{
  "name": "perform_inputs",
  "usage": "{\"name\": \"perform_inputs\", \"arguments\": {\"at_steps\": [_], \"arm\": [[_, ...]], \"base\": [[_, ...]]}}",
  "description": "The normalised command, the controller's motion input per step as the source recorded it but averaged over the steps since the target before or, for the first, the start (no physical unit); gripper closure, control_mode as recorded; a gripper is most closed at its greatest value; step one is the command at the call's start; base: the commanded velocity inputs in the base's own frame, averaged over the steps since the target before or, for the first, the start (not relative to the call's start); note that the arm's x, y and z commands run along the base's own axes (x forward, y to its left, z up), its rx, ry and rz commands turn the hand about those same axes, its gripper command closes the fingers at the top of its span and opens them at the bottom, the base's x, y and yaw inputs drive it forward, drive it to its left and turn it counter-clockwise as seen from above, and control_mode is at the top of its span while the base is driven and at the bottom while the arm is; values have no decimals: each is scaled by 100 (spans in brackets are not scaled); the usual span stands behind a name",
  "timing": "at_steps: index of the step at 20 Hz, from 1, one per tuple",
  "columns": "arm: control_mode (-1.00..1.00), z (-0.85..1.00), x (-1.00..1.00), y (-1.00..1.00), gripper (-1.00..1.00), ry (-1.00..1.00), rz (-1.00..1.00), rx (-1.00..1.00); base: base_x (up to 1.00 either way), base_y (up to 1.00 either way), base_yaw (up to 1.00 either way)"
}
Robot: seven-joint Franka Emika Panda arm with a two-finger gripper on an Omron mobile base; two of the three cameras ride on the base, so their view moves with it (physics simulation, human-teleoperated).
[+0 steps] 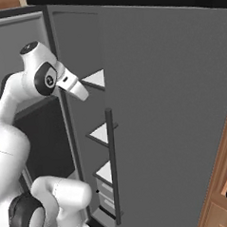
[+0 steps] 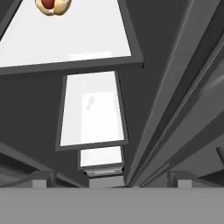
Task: Store the hot dog in the freezer for long-term storage. Close the freezer door after placing the cooked food.
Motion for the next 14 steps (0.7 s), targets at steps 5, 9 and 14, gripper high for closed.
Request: {"name": "perform_inputs", "arguments": {"at_steps": [5, 9, 14], "arm": [[-100, 22, -54, 1, -100, 0, 0, 2], [-100, 21, -53, 0, -100, 4, 6, 4], [-100, 5, -71, 0, -100, 21, 19, 4]], "base": [[0, 0, 0], [0, 0, 0], [0, 0, 0]]}}
